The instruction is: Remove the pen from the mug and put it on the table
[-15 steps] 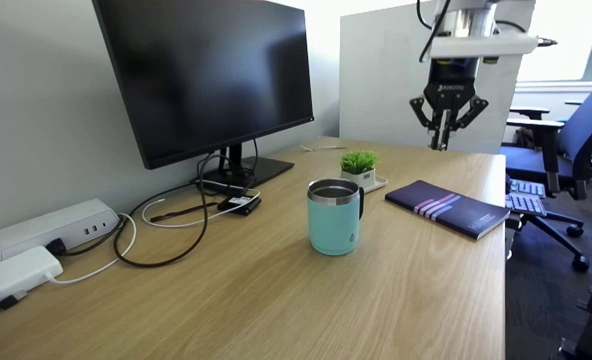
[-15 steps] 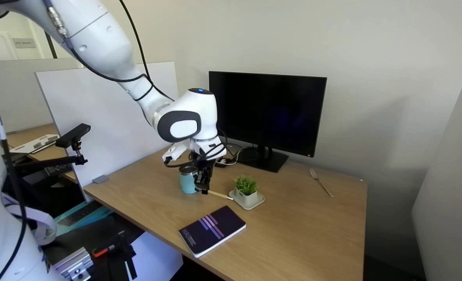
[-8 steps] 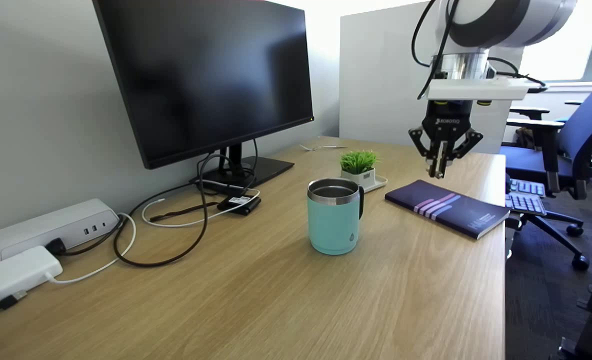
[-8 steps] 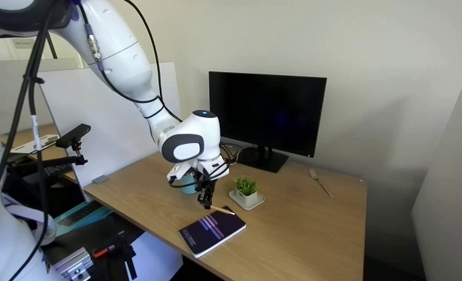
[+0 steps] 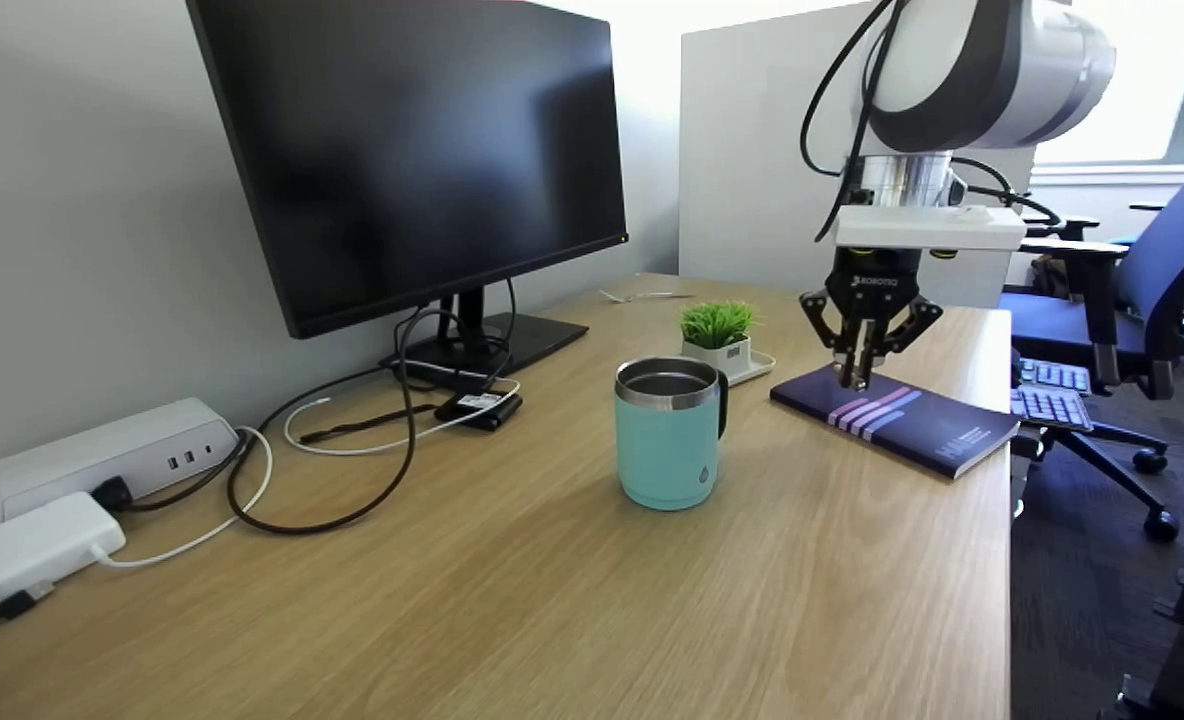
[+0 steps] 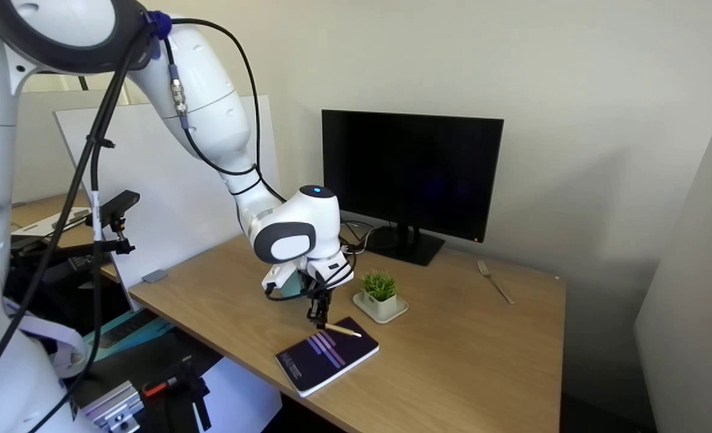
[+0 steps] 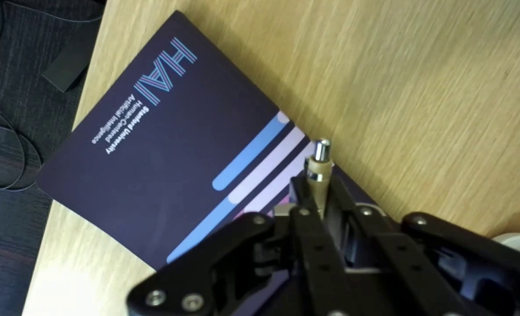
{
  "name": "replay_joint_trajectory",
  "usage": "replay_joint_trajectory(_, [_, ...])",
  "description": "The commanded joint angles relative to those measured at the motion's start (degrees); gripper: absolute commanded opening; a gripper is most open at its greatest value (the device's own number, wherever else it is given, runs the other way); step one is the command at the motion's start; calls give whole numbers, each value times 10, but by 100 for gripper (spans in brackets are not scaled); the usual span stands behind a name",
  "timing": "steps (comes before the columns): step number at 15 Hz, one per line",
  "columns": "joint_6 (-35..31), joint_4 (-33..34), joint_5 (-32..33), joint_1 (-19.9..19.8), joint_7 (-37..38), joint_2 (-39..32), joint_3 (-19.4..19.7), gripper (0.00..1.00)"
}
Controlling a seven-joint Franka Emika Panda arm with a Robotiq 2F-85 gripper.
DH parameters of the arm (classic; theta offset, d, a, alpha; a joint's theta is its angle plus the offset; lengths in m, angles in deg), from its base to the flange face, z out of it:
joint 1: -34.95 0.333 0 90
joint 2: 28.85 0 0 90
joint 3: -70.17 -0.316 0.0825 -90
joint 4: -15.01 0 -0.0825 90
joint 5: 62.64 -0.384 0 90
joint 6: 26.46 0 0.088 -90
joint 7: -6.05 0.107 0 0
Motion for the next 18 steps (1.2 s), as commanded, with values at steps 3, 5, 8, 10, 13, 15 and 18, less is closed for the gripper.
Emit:
replay_joint_trajectory(3, [-22, 21, -23, -1, -34, -29, 6, 3])
replay_joint_trajectory(5, [-19, 27, -29, -1, -36, -35, 9, 3])
replay_joint_trajectory(8, [-19, 34, -33, 1, -35, -39, 12, 44])
replay_joint_trajectory(10, [-19, 36, -34, 2, -34, -39, 12, 58])
replay_joint_trajectory(13, [-17, 34, -37, 3, -33, -30, 11, 79])
replay_joint_trajectory(15, [1, 28, -46, -5, -44, -8, -1, 94])
replay_joint_trajectory(18, [63, 13, -83, -35, -119, 70, -50, 100])
